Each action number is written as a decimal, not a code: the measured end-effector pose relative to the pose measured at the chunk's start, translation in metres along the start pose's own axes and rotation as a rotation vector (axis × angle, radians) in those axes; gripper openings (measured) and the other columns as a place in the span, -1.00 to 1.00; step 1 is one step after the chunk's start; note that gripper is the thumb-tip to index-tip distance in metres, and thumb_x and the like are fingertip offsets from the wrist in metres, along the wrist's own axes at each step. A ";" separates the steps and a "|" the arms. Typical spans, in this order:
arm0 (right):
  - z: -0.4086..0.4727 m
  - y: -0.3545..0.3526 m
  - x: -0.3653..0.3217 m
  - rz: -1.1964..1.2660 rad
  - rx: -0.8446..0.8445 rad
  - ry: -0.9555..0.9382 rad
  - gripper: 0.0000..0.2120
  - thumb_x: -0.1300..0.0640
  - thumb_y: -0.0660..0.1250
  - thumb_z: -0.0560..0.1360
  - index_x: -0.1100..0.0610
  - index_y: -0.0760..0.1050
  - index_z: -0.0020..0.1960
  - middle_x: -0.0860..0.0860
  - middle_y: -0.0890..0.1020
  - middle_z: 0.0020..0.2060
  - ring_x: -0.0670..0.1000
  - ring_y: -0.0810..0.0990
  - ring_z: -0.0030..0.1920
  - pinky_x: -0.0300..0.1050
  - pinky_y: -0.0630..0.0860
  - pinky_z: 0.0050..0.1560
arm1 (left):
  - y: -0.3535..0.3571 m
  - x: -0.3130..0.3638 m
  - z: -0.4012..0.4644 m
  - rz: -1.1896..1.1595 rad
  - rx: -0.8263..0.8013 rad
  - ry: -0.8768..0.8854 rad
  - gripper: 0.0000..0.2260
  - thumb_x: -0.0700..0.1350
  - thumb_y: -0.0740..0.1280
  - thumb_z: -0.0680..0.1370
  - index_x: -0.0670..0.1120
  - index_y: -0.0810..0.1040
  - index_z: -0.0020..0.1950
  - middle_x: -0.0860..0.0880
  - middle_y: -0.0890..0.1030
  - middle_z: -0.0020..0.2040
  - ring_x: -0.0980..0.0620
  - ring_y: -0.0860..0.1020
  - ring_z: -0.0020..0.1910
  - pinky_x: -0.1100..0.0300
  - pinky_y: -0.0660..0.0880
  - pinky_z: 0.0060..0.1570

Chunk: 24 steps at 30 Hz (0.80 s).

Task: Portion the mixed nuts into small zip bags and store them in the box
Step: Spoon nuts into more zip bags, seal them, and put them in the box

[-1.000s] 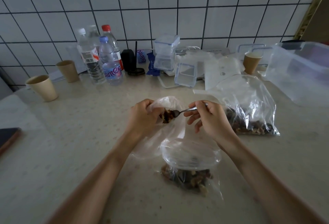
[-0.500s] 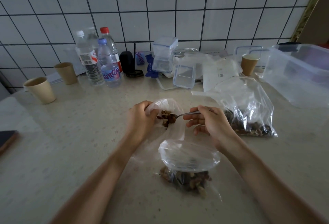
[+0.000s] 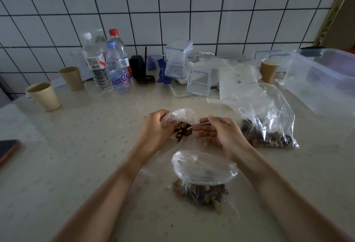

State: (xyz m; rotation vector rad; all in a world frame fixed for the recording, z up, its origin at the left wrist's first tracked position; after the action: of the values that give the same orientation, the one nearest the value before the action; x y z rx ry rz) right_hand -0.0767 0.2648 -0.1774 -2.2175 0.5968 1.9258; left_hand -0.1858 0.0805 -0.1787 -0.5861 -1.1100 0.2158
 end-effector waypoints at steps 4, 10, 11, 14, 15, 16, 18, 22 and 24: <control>0.000 -0.006 -0.002 0.021 0.065 -0.009 -0.69 0.14 0.15 0.73 0.32 0.58 0.10 0.23 0.76 -0.13 0.14 0.74 -0.24 -0.10 0.60 -0.41 | -0.002 -0.001 0.003 0.073 0.046 -0.003 -0.85 -0.02 0.40 0.53 0.04 0.61 -0.23 0.06 0.63 -0.34 0.07 0.62 -0.30 0.27 0.47 -0.41; -0.002 -0.010 -0.004 0.057 0.078 -0.035 -0.68 0.16 0.15 0.73 0.35 0.58 0.07 0.26 0.75 -0.14 0.15 0.73 -0.27 -0.11 0.58 -0.46 | -0.006 -0.005 0.002 0.095 0.091 -0.050 -0.78 -0.06 0.31 0.52 0.06 0.46 -0.34 0.13 0.48 -0.45 0.16 0.43 -0.46 0.33 0.31 -0.50; -0.003 -0.010 -0.005 0.067 0.081 -0.040 -0.68 0.16 0.15 0.74 0.35 0.58 0.07 0.27 0.75 -0.14 0.15 0.73 -0.27 -0.11 0.58 -0.46 | -0.007 -0.005 0.002 0.095 0.100 -0.056 -0.77 -0.06 0.30 0.52 0.07 0.45 -0.34 0.13 0.48 -0.45 0.17 0.43 -0.47 0.38 0.29 -0.52; -0.004 -0.012 -0.006 0.092 0.072 -0.051 -0.68 0.16 0.14 0.74 0.34 0.58 0.06 0.28 0.75 -0.12 0.14 0.73 -0.27 -0.11 0.57 -0.46 | -0.008 -0.003 0.002 0.130 0.088 -0.042 -0.80 -0.06 0.28 0.56 0.09 0.49 -0.27 0.12 0.54 -0.39 0.16 0.50 -0.41 0.39 0.32 -0.49; -0.005 -0.012 -0.007 0.098 0.063 -0.054 -0.68 0.16 0.15 0.74 0.34 0.59 0.07 0.28 0.75 -0.11 0.14 0.73 -0.27 -0.11 0.57 -0.46 | -0.008 -0.002 0.002 0.120 0.068 -0.043 -0.83 -0.05 0.27 0.57 0.10 0.53 -0.21 0.12 0.58 -0.34 0.17 0.55 -0.36 0.40 0.35 -0.45; -0.005 -0.012 -0.008 0.107 0.054 -0.057 -0.69 0.15 0.15 0.74 0.34 0.59 0.07 0.29 0.75 -0.10 0.15 0.73 -0.26 -0.11 0.57 -0.45 | -0.009 -0.001 0.002 0.088 0.044 -0.052 -0.87 -0.05 0.27 0.57 0.11 0.57 -0.13 0.14 0.62 -0.28 0.19 0.59 -0.28 0.38 0.40 -0.38; -0.007 -0.011 -0.011 0.133 0.033 -0.062 -0.69 0.15 0.15 0.74 0.33 0.59 0.08 0.30 0.74 -0.08 0.16 0.73 -0.24 -0.11 0.56 -0.45 | -0.012 0.002 0.003 0.017 -0.007 -0.070 -0.80 -0.06 0.30 0.55 0.11 0.61 0.14 0.22 0.65 -0.05 0.23 0.61 -0.07 0.35 0.46 -0.20; -0.013 -0.007 -0.021 0.140 -0.007 -0.096 -0.69 0.16 0.14 0.74 0.33 0.58 0.09 0.31 0.74 -0.07 0.16 0.72 -0.23 -0.10 0.55 -0.44 | -0.028 0.011 0.002 -0.032 -0.053 -0.031 -0.60 -0.10 0.43 0.58 0.03 0.53 0.42 0.21 0.54 0.24 0.26 0.50 0.20 0.35 0.41 0.14; -0.017 -0.005 -0.028 0.119 -0.028 -0.115 -0.69 0.15 0.14 0.74 0.34 0.58 0.11 0.30 0.74 -0.05 0.17 0.72 -0.21 -0.09 0.55 -0.42 | -0.036 0.018 -0.002 -0.039 -0.030 0.010 -0.64 -0.08 0.44 0.60 0.02 0.54 0.39 0.20 0.57 0.27 0.23 0.51 0.26 0.22 0.47 0.25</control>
State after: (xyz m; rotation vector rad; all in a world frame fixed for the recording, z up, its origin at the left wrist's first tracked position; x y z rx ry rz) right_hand -0.0617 0.2690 -0.1485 -2.1140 0.7021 2.1151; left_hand -0.1808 0.0579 -0.1454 -0.5908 -1.1159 0.1628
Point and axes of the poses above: each hand's wrist, its own z-axis towards the middle knuckle, its own y-axis out of the palm, x = y × z, the point moved 4 cm from there along z, towards the middle knuckle
